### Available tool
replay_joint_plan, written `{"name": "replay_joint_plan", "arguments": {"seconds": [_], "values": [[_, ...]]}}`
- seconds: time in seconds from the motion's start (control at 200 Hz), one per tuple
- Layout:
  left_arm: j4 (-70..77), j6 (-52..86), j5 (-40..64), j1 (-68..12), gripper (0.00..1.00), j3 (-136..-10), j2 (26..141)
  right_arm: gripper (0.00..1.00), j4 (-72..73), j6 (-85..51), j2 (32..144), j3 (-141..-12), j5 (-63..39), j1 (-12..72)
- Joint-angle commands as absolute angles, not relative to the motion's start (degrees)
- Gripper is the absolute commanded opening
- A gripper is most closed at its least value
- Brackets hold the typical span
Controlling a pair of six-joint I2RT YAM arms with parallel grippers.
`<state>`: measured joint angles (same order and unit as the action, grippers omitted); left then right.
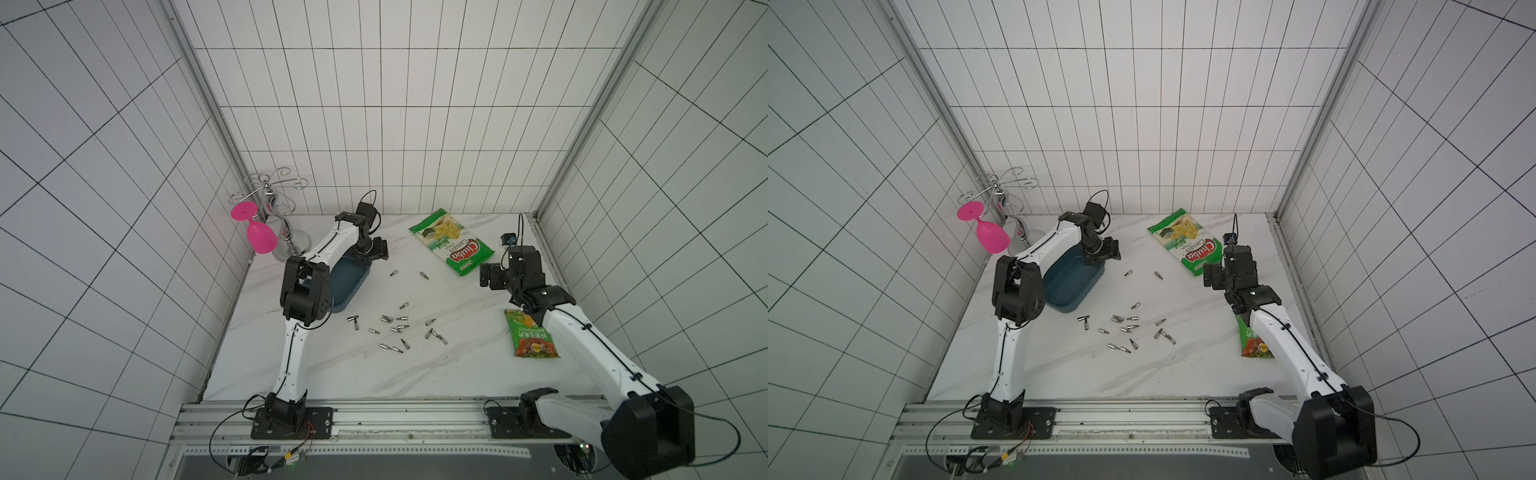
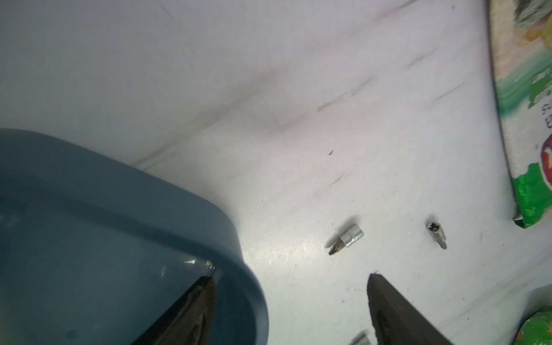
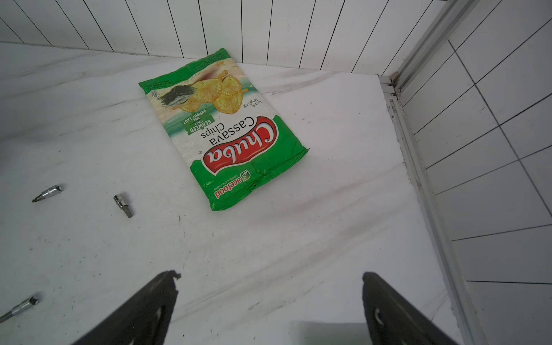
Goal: Put the bit on the desktop into the storage box
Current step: Move the storage box to the center of the board.
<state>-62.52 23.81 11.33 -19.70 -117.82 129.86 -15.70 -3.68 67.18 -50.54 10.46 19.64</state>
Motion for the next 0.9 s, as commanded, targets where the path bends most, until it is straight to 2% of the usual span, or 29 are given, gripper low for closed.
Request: {"name": "replay_joint_plan", "arguments": {"seconds": [0.0, 0.255, 0.405, 0.74, 0.8, 0.83, 0.895], "values": [[-64.3, 22.2, 8.1, -19.1, 0.84, -119.6, 121.8, 0.99, -18.4, -5.7, 69.0, -53.3, 7.0, 20.8], [-68.4, 22.6, 4.7, -19.0, 0.84, -112.1, 110.4, 0.99, -24.0, -5.4, 80.4, -62.1, -1.8, 22.9], [-69.6, 24.8, 1.0, -19.0, 0.84, -102.4, 102.3, 0.92, -27.2, -4.6, 89.0, -69.3, -7.3, 24.3], [-64.9, 33.2, 0.1, -14.9, 0.85, -77.2, 86.7, 0.93, -33.5, -2.3, 102.8, -82.1, -9.7, 27.8], [-63.7, 34.2, 0.3, -13.4, 0.87, -74.7, 84.4, 0.92, -33.8, -1.7, 104.4, -83.3, -10.3, 28.3], [-63.2, 34.3, 0.8, -12.6, 0.92, -73.7, 83.5, 0.91, -34.0, -1.4, 105.3, -83.9, -10.4, 28.6], [-63.3, 34.5, 0.9, -11.2, 0.95, -72.1, 82.2, 0.86, -35.1, -0.8, 107.5, -85.9, -10.8, 29.0]]}}
